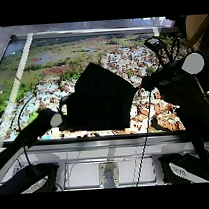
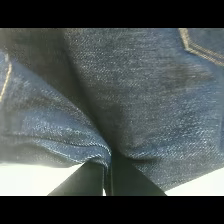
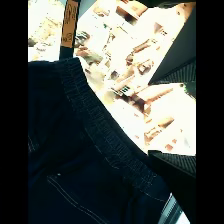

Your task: Fold the clothes and pants, and hang the long-sleeved shirts on hangers.

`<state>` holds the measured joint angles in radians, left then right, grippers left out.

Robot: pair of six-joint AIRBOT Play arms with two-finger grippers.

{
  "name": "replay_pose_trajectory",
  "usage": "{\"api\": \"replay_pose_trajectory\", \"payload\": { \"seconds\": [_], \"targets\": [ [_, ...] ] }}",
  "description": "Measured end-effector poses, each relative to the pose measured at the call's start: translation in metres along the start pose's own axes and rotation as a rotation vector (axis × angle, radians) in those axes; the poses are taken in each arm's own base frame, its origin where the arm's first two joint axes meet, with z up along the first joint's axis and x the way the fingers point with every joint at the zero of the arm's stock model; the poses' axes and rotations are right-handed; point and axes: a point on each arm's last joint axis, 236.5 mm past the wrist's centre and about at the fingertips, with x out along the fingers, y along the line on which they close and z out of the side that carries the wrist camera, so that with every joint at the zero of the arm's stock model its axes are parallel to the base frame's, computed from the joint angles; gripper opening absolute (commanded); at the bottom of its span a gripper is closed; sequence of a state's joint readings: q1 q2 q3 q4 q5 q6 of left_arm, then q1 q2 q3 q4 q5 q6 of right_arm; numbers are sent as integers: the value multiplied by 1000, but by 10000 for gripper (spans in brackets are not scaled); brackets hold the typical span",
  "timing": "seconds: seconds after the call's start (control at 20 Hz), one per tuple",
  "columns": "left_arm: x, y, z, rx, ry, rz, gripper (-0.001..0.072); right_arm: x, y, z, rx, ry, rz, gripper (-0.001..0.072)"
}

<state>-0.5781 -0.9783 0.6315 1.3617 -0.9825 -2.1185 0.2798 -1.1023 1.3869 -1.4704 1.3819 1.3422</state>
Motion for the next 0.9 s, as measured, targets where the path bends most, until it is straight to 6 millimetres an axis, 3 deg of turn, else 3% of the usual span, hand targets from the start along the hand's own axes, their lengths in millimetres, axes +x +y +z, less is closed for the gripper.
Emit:
{"api": "replay_pose_trajectory", "payload": {
  "seconds": [0.05,0.1,0.15,0.2,0.3,0.4,0.5,0.6,0.75,0.8,0.9],
  "targets": [
    [5,-3,-16,-15,4,-17,142,-1,0,-1,0,3,0,448],
    [8,-10,-26,-20,-5,-44,397,-1,0,-1,-1,4,0,447],
    [9,-19,-32,-23,-26,-79,604,-2,-1,-2,-2,5,-6,447],
    [8,-26,-32,-29,-48,-109,673,-3,-5,-4,-2,9,-20,448],
    [0,-35,-22,-54,-95,-150,672,-6,-19,-11,17,31,-52,447],
    [-18,-33,2,-104,-165,-176,672,-11,-44,-27,66,55,-91,448],
    [-45,-15,27,-166,-249,-172,671,-12,-65,-47,150,56,-108,448],
    [-72,21,40,-246,-316,-122,670,-3,-72,-69,251,56,-69,448],
    [-95,92,24,-407,-317,22,660,34,-50,-100,389,110,89,475],
    [-95,108,12,-448,-289,53,661,49,-41,-111,435,144,145,524],
    [-83,122,-15,-515,-194,48,653,75,-21,-125,520,204,261,525]
  ]
}}
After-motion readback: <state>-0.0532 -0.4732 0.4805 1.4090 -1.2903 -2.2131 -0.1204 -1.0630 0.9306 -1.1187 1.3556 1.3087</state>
